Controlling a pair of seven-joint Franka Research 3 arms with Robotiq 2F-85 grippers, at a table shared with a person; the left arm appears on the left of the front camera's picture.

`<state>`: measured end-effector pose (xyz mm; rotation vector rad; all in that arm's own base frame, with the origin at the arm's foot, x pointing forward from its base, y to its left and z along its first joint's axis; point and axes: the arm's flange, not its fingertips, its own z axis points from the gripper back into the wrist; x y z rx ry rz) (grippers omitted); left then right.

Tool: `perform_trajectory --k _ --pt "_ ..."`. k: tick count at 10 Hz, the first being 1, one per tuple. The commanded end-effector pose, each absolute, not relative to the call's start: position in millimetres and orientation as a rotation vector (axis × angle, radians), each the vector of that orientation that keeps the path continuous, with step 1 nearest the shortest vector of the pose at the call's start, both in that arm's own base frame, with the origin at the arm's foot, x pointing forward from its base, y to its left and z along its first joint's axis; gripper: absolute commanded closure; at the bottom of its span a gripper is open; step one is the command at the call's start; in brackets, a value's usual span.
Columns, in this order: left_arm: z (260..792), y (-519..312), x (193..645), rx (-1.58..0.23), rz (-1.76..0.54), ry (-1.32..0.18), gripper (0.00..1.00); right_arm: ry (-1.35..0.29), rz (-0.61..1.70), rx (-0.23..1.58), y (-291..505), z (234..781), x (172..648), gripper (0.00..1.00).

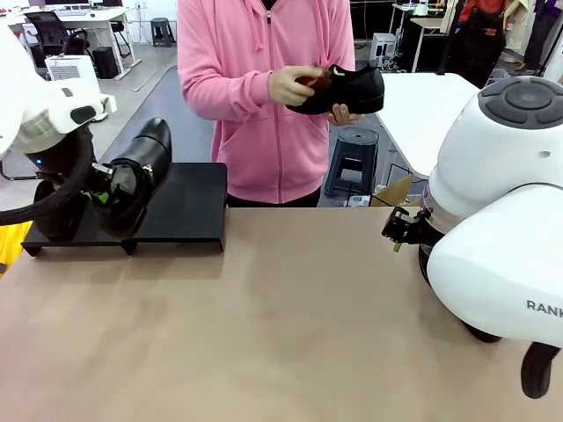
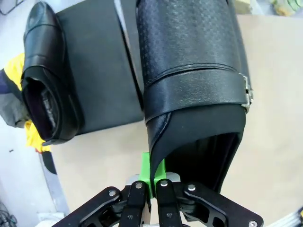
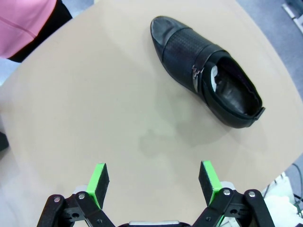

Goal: Organize the shoes by placing them on the stand.
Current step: Place the Shoe from the middle of the table onto the Shoes Stand.

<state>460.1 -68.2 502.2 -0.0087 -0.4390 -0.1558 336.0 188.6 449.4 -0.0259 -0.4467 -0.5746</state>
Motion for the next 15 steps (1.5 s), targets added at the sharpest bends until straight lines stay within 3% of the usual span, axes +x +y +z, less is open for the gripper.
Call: perform_trajectory --k 1,4,5,6,15 --pt "485.6 -63.6 468.4 0.008 -0.083 -0.497 1.0 -0.457 -0.564 -0.033 187.3 450.4 336.1 0.0" --pt "489.7 -49.0 470.3 -0.03 0.003 -0.465 1.0 -0.457 -0.564 -0.033 187.3 450.4 336.1 0.0" --pt "500.7 -79.3 462.3 -0.079 0.001 -0.44 1.0 -0.457 -0.564 -0.033 187.3 450.4 336.1 0.0" --pt "477.2 -46.3 474.9 -0.021 -0.038 -0.47 1.0 -0.457 -0.564 -0.033 187.3 450.4 336.1 0.0" --pt "465.5 -11.8 491.4 -0.017 0.035 -0.459 1.0 -0.457 -0.564 -0.033 187.3 450.4 336.1 0.0"
